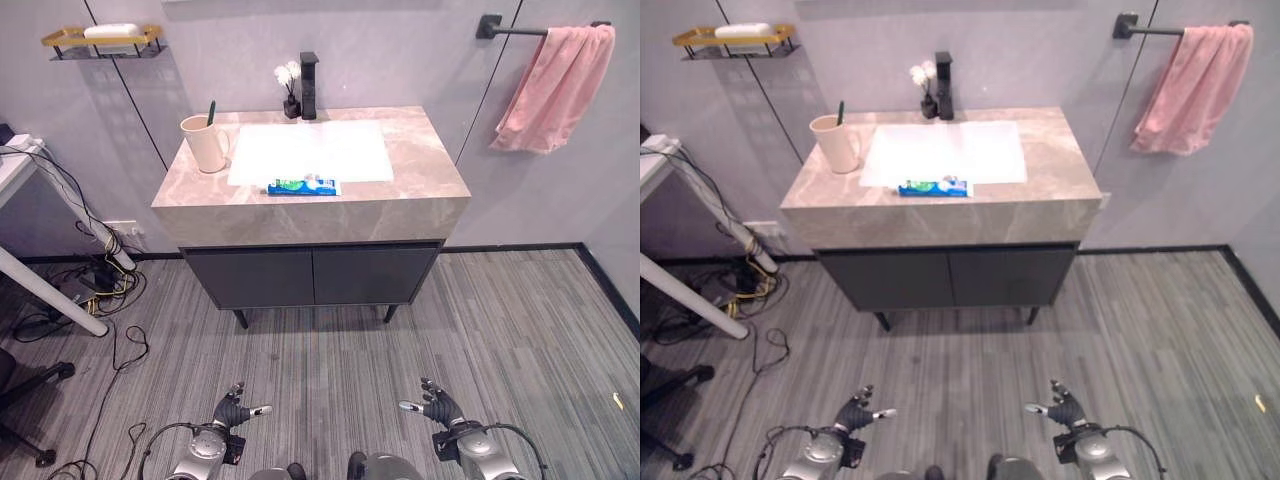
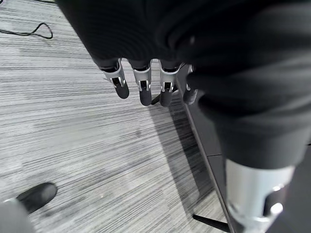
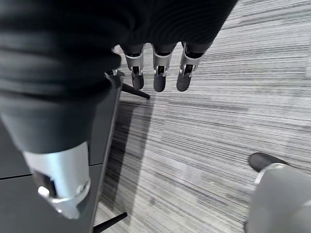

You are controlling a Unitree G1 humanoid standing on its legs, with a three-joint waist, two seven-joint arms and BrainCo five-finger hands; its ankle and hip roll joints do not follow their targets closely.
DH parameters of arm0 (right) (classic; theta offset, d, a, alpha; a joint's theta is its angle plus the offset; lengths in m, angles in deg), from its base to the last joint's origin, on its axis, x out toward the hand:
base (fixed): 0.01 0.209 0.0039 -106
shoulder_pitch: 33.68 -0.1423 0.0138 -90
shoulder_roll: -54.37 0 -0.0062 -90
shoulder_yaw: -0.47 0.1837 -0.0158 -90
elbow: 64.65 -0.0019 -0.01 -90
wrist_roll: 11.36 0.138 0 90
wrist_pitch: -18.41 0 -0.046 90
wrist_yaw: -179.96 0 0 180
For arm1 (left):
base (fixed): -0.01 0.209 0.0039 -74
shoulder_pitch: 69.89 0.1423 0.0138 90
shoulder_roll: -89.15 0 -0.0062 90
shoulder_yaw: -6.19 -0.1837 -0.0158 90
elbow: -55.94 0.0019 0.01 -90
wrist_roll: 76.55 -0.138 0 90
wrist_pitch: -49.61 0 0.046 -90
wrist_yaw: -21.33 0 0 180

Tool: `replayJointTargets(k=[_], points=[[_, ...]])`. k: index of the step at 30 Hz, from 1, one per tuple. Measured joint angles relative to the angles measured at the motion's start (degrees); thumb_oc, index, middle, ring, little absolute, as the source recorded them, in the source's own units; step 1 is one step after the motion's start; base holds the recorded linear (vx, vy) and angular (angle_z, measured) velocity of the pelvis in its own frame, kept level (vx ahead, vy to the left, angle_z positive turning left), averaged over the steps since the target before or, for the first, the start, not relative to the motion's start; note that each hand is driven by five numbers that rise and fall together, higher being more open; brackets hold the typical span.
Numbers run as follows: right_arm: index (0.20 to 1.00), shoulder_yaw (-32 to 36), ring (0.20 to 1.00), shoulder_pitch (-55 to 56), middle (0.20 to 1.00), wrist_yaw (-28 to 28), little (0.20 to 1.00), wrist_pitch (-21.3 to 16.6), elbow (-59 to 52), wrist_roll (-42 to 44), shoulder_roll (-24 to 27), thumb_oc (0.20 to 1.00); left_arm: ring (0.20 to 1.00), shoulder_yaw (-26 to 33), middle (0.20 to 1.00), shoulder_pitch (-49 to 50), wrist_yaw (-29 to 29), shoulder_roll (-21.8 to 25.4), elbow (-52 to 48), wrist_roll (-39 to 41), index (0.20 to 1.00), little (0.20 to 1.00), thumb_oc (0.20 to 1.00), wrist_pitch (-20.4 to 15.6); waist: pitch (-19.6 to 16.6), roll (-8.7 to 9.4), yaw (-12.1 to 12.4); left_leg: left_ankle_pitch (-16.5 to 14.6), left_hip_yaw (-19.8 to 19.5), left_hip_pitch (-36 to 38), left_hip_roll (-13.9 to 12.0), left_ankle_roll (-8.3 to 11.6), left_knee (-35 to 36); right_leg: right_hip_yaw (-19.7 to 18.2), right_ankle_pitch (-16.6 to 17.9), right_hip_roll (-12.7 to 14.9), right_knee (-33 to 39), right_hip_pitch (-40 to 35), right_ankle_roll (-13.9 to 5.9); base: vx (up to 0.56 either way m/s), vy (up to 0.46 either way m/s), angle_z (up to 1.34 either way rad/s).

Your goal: Put brush and paste in cup on sink, flatten towel.

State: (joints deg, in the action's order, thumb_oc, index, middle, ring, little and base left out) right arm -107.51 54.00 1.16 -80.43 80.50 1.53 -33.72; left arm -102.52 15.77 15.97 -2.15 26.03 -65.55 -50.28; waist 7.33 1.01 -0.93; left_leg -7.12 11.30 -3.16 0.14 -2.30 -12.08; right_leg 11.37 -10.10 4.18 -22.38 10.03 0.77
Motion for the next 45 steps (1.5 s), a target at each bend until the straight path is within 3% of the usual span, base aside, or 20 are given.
replayJointTargets(k=[13, 24, 36, 40, 43, 45], points=[[1.0, 0.0, 1.0, 0.0, 1.0, 1.5, 1.0, -0.5, 4.5, 0.8, -1.5, 1.0, 1.0, -2.3, 1.0, -0.1, -0.7, -1.6, 3.0, -1.1, 1.0, 1.0, 1.0, -0.1, -0.3, 0.13, 0.0, -0.2, 0.2, 1.2, -0.2, -0.06, 0.5, 0.0, -0.4, -0.2, 0.1, -0.9, 0.32, 0.02, -0.01, 0.0], [1.0, -1.7, 1.0, 0.8, 1.0, 2.4, 1.0, -1.0, 4.5, -1.8, -1.4, 1.0, 1.0, -2.8, 1.0, 0.6, -1.1, -1.8, 5.2, -2.6, 1.0, 1.0, 1.0, -0.3, -3.1, -1.05, 0.0, 0.6, 0.3, 2.3, -0.4, 0.32, 3.3, 0.1, 0.5, -1.0, 2.9, -1.9, 0.78, 0.02, -0.022, 0.0], [1.0, -3.7, 1.0, 1.8, 1.0, 2.2, 1.0, -1.1, 1.4, -2.8, 0.4, 1.0, 1.0, -2.7, 1.0, 0.9, -1.1, -2.1, 6.3, -2.4, 1.0, 1.0, 1.0, -0.5, -2.9, -1.82, 0.0, 2.2, 0.3, 2.2, -0.8, 0.75, 6.4, 0.1, 1.6, -2.1, 5.9, -1.6, 1.05, 0.0, -0.061, -0.01], [1.0, -3.9, 1.0, 1.7, 1.0, 1.9, 1.0, -1.1, -1.2, -3.8, 1.5, 1.0, 1.0, -2.7, 1.0, 0.3, -1.1, -1.9, 6.3, -2.0, 1.0, 1.0, 1.0, -1.1, -1.1, -1.95, 0.0, 2.7, 0.3, -0.2, -1.1, 1.5, 5.1, 0.1, 2.0, -2.2, 6.0, 0.2, 1.65, -0.01, -0.12, 0.02], [1.0, -5.5, 1.0, 1.1, 1.0, 1.1, 1.0, -1.1, -3.0, -6.1, 2.5, 1.0, 1.0, -2.3, 1.0, -1.1, -1.1, -1.7, 6.3, -1.8, 1.0, 1.0, 1.0, -1.3, 1.9, -0.23, 0.2, 4.6, 0.1, -4.7, -1.0, 4.8, -2.3, -0.1, 2.8, -1.1, 7.7, -0.2, 3.19, 0.07, -0.057, 0.07], [1.0, -6.1, 1.0, 0.9, 1.0, 1.1, 1.0, -1.1, -3.1, -7.0, 2.8, 1.0, 1.0, -2.3, 1.0, -1.2, -1.1, -1.7, 6.3, -1.8, 1.0, 1.0, 1.0, -1.3, 2.2, 0.02, 0.0, 4.5, 0.3, -6.1, -1.3, 5.16, -4.4, 0.1, 3.4, -1.0, 8.8, -0.5, 3.76, 0.1, 0.055, 0.11]])
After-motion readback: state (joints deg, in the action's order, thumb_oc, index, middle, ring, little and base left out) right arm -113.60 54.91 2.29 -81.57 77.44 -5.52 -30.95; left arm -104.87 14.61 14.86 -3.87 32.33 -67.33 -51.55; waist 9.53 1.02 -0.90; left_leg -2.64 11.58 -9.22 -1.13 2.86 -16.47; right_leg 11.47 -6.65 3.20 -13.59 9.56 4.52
